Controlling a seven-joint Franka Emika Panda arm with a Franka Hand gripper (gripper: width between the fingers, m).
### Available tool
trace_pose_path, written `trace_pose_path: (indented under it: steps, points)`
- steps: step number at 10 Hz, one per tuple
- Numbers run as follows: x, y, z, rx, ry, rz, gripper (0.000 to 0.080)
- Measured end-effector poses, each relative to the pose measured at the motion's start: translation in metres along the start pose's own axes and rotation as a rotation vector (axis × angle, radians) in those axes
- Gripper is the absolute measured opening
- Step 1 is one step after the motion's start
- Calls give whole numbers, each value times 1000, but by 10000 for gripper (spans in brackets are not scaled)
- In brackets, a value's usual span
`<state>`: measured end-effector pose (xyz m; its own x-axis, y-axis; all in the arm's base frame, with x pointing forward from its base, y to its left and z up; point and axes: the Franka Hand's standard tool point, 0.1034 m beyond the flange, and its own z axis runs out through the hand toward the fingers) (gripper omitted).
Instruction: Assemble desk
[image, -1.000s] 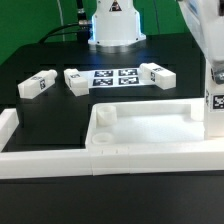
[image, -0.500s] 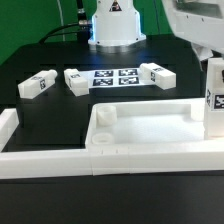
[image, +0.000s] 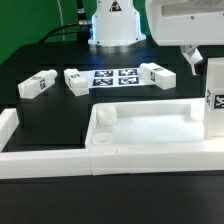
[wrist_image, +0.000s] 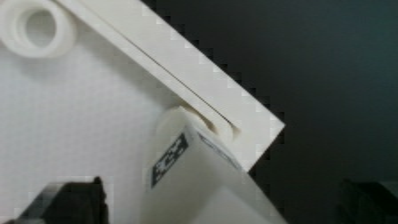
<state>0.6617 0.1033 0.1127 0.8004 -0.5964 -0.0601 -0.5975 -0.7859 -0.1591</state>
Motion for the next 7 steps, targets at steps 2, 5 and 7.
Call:
trace_pose_path:
  steps: [2, 5, 7]
  points:
    - [-6, -5, 4, -38, 15, -340, 649]
    - [-7, -5, 6, -38, 11, -371, 515]
    - [-4, 3, 7, -48, 10, -280, 310]
